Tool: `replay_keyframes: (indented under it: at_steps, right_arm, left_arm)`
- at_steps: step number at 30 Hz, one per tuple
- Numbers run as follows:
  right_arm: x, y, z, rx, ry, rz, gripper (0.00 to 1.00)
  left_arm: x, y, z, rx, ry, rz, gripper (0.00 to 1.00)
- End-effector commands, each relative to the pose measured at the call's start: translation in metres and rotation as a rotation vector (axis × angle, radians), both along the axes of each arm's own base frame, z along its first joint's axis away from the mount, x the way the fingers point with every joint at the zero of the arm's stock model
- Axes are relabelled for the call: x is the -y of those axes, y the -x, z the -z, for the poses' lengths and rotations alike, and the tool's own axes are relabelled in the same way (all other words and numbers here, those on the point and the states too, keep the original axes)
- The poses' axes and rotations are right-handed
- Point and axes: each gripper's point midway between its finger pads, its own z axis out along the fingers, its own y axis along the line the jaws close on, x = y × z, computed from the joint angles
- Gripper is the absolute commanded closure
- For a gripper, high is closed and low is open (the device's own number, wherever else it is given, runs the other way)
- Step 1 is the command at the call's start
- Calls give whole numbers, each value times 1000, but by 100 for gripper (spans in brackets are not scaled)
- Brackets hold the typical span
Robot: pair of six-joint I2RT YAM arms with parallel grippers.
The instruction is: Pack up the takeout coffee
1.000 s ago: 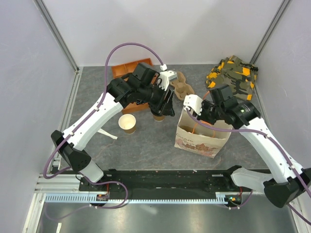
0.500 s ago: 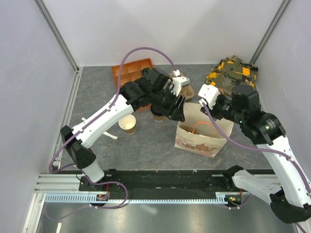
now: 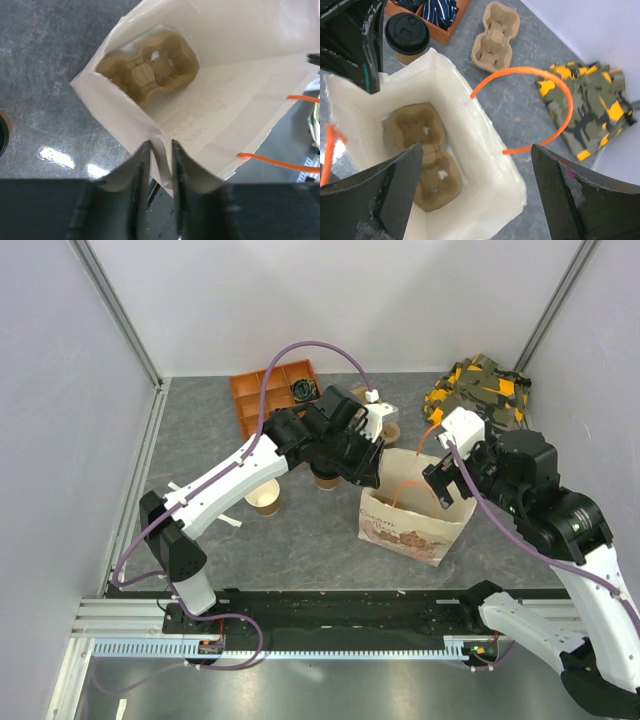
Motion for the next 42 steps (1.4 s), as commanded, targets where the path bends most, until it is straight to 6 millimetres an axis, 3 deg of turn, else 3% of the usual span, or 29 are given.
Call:
replay_keyframes:
  at_steps: [1,5,13,15,16,17,20,24,27,28,35,38,42]
  right_arm:
    - [15,14,5,-68,-101,142,2]
    - [23,17,8,-88,-118,208,2]
    - [29,20,-14,-42,-150,232,2]
    - [30,20,-26,-20,-167,232,2]
    - [30,20,-29,-18,-173,231,2]
    - [27,23,-42,3,-196,209,2]
    - [32,28,-61,34,-208,205,2]
    - [28,53,-71,52,-197,90,2]
    - [26,77,-54,29,-162,1,2]
    - [21,89,-30,-45,-138,-53,2]
    - [8,104,3,-114,-91,-198,2]
    - [4,96,17,-144,-85,-194,8]
    - [-4,74,18,-133,-90,-179,19]
  left_arm:
    - [8,-17,-14,118,16,-19,81]
    - [12,-25,-16,140,18,-29,98]
    - [24,-51,-42,394,98,42,98]
    - [23,-51,-37,451,98,89,98]
    - [23,-51,-49,503,135,96,98]
    - [19,-50,-35,514,113,115,98]
    - [12,-43,-28,555,124,150,98]
    - [-2,-35,-19,618,132,166,98]
    - [-12,-34,-21,679,140,156,98]
    - [-17,-31,-23,715,156,151,98]
    - [-22,-21,-27,718,182,164,98]
    - [-25,-18,-25,736,195,170,98]
    - [-26,-14,-29,769,220,185,98]
